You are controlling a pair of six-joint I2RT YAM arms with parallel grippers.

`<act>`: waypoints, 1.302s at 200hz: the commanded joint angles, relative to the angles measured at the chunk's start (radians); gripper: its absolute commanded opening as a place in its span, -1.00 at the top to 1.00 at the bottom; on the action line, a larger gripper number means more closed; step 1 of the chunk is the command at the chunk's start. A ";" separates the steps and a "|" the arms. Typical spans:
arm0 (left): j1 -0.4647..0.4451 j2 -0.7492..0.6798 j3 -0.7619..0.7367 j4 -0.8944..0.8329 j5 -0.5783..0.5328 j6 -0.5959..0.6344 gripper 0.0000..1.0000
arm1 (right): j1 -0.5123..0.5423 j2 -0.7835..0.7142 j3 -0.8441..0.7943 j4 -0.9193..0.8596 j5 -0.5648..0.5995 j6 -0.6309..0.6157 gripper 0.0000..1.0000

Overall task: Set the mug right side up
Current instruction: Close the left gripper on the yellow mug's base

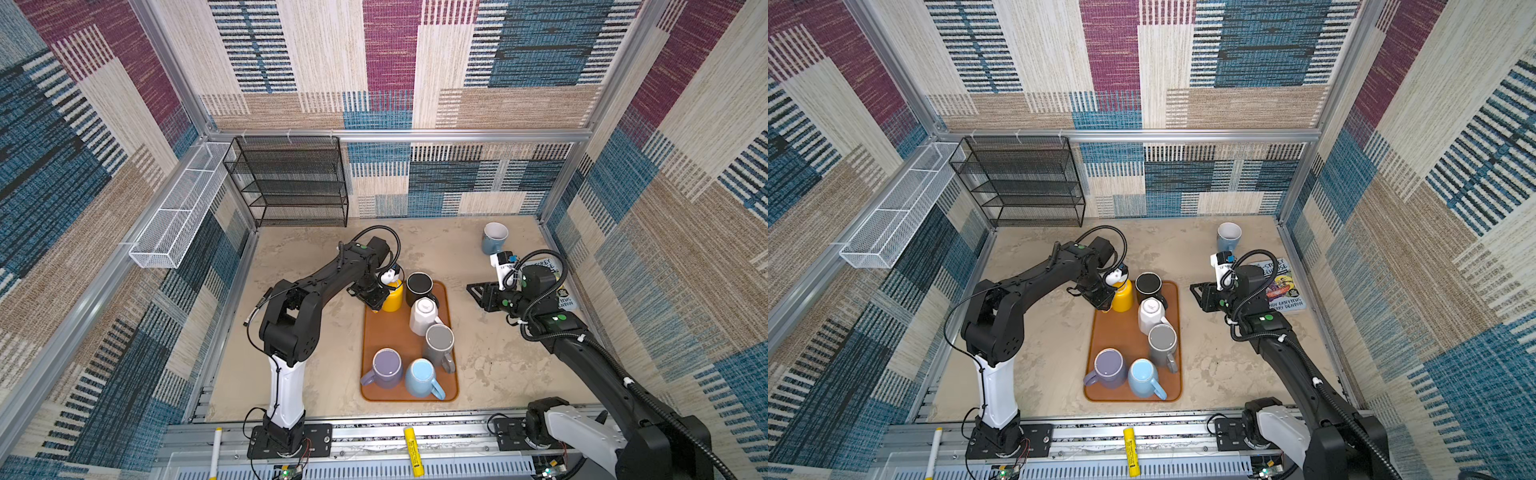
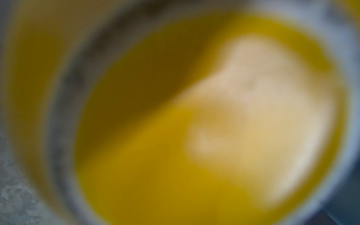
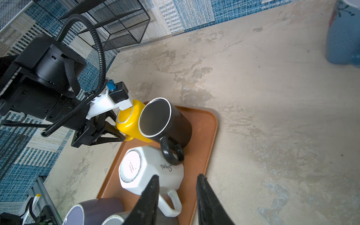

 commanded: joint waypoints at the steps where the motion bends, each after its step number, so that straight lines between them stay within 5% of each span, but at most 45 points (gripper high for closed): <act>1: 0.001 0.004 0.010 0.001 0.014 -0.014 0.38 | 0.002 -0.008 -0.004 0.007 0.011 -0.009 0.29; 260: 0.001 -0.016 -0.003 0.035 0.007 -0.042 0.53 | 0.002 -0.038 -0.021 0.000 0.022 -0.008 0.29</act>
